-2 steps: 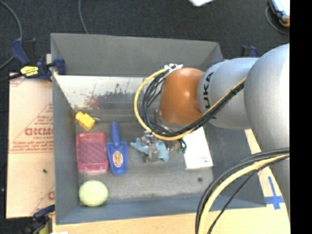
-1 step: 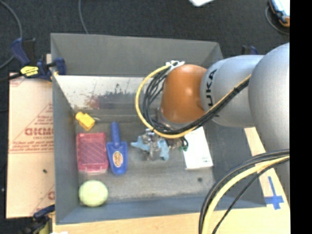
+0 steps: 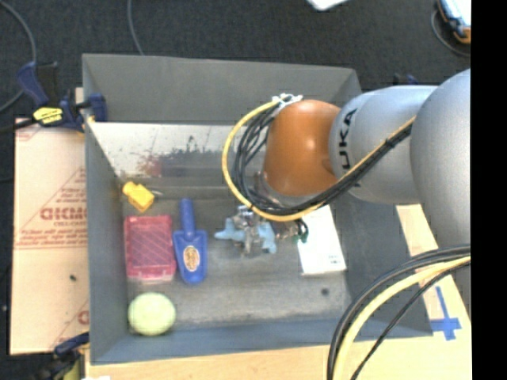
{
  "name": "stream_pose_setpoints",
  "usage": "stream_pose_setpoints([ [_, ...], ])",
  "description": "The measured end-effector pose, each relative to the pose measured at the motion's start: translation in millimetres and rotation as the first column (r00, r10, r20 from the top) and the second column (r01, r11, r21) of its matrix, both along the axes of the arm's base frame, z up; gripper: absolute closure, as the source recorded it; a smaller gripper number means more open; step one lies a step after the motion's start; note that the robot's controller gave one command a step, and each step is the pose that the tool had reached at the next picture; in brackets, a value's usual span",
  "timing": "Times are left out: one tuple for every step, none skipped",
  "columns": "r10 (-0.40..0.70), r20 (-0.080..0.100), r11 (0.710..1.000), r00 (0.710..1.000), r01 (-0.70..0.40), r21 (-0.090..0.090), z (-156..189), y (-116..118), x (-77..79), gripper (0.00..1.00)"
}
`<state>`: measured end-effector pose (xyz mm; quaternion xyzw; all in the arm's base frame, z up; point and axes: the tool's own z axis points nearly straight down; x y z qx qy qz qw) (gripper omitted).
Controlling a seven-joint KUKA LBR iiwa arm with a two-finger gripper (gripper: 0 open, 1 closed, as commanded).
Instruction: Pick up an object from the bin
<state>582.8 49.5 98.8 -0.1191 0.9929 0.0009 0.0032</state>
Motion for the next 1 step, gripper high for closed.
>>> stream_pose_setpoints([
  [0.0,0.0,1.0,1.0,0.0,0.0,11.7,0.0,0.2,1.0],
])
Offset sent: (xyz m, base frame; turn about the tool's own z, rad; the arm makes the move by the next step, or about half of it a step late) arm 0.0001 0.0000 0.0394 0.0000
